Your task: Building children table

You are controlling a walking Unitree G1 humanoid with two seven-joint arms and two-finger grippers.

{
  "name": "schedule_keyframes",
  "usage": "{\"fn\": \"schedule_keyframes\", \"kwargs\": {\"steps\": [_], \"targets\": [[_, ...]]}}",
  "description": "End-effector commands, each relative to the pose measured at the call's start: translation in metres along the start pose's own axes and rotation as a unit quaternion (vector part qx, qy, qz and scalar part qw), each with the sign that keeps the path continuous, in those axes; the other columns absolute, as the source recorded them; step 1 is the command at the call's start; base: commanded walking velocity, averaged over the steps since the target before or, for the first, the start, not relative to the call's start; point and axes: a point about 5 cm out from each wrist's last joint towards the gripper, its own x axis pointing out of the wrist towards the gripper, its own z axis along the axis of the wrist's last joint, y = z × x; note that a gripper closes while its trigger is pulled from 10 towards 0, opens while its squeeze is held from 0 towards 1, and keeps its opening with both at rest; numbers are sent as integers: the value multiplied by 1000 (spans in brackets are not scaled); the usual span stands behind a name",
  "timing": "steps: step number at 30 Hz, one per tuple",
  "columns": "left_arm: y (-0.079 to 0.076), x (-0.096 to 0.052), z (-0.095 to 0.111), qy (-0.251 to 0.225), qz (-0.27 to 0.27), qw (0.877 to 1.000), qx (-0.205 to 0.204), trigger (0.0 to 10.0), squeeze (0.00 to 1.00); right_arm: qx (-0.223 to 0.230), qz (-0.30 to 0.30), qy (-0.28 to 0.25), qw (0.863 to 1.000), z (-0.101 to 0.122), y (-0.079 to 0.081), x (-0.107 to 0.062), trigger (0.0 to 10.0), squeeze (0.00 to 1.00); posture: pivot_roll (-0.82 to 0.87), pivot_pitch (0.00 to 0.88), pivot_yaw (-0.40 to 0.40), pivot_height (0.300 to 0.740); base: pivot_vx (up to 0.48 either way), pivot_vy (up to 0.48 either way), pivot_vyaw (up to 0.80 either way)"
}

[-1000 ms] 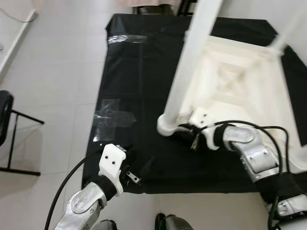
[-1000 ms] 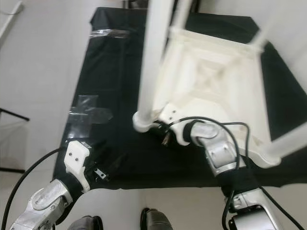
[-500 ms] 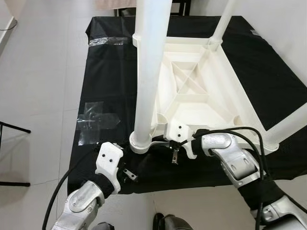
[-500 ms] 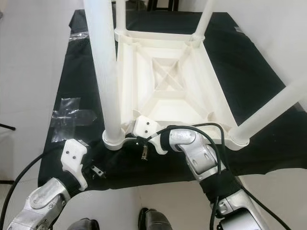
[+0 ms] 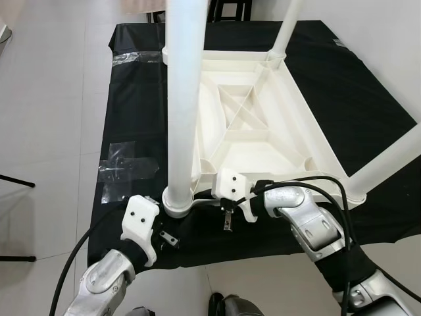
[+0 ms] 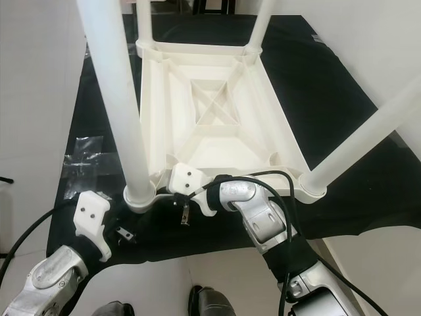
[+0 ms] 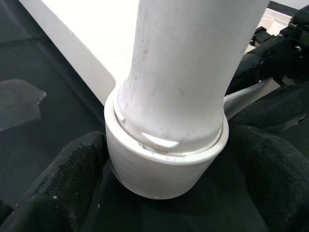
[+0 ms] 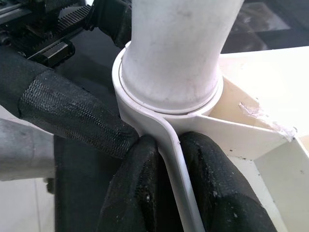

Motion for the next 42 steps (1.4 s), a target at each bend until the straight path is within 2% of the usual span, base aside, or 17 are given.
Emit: {"fn": "schedule_keyframes", "kwargs": {"steps": [1, 6, 7, 8, 10, 11, 15, 16, 17, 18, 25, 32, 33, 34, 35, 36, 42], "targets": [[-13, 6, -3, 7, -34, 999, -7, 10000, 0, -40, 131, -145, 980, 48, 33, 23, 0, 0, 115, 176, -76, 740, 0, 0, 0], [-13, 7, -3, 6, -37, 999, -6, 10000, 0, -45, 109, -142, 983, 49, 29, 28, 0, 0, 116, 173, -72, 740, 0, 0, 0], [-13, 8, -3, 6, -37, 999, -6, 10000, 0, -51, 83, -135, 986, 49, 24, 34, 2706, 0, 120, 171, -72, 740, 0, 0, 0], [-12, 8, -2, 5, -37, 999, -5, 10000, 0, -48, 71, -138, 987, 51, 23, 40, 4078, 0, 124, 171, -73, 740, 0, 0, 0], [-12, 8, -2, 5, -36, 999, -5, 10000, 0, -45, 66, -142, 987, 53, 23, 44, 4078, 0, 124, 171, -73, 740, 0, 0, 0], [-12, 8, -2, 5, -35, 999, -4, 10000, 0, -45, 66, -145, 986, 55, 26, 48, 10000, 0, 126, 171, -73, 740, 0, 0, 0], [-11, 8, -1, 3, -33, 999, -4, 10000, 0, -40, 59, -148, 986, 57, 27, 55, 10000, 0, 127, 171, -72, 740, 0, 0, 0], [-11, 8, -1, 3, -32, 999, -4, 10000, 0, -33, 52, -150, 987, 57, 25, 55, 10000, 714, 126, 171, -72, 740, 0, 0, 0], [-11, 8, -1, 2, -32, 999, -3, 10000, 0, -29, 47, -151, 987, 57, 23, 55, 10000, 714, 126, 171, -72, 740, 0, 0, 0], [-11, 8, -1, 2, -31, 1000, -3, 10000, 0, -25, 44, -150, 987, 56, 21, 53, 10000, 1000, 124, 171, -70, 740, 0, 0, 0], [-10, 4, 2, -1, -23, 1000, 2, 10000, 0, -28, 17, -143, 989, 46, 1, 25, 10000, 1000, 116, 175, -67, 740, 0, 0, 0], [-18, -10, 10, -7, -37, 999, 4, 10000, 0, -23, 18, -118, 993, 29, -6, -29, 10000, 1000, 112, 184, -65, 740, 0, 0, 0], [-19, -12, 12, -10, -38, 999, 3, 10000, 0, -20, 16, -109, 994, 25, -6, -41, 10000, 792, 107, 185, -62, 740, 0, 0, 0], [-19, -12, 12, -10, -38, 999, 3, 10000, 0, -20, 16, -109, 994, 25, -6, -41, 10000, 792, 107, 185, -62, 740, 0, 0, 0], [-19, -13, 13, -12, -37, 999, 2, 10000, 0, -18, 12, -104, 994, 24, -6, -50, 10000, 263, 107, 185, -62, 740, 0, 0, 0], [-18, -13, 14, -14, -35, 999, 0, 10000, 0, -13, 11, -101, 995, 23, -5, -55, 10000, 0, 103, 185, -61, 740, 0, 0, 0], [-16, -13, 15, -15, -33, 999, -1, 10000, 0, 3, 5, -96, 995, 21, 3, -65, 10000, 0, 90, 185, -61, 740, 0, 0, 0]]}}
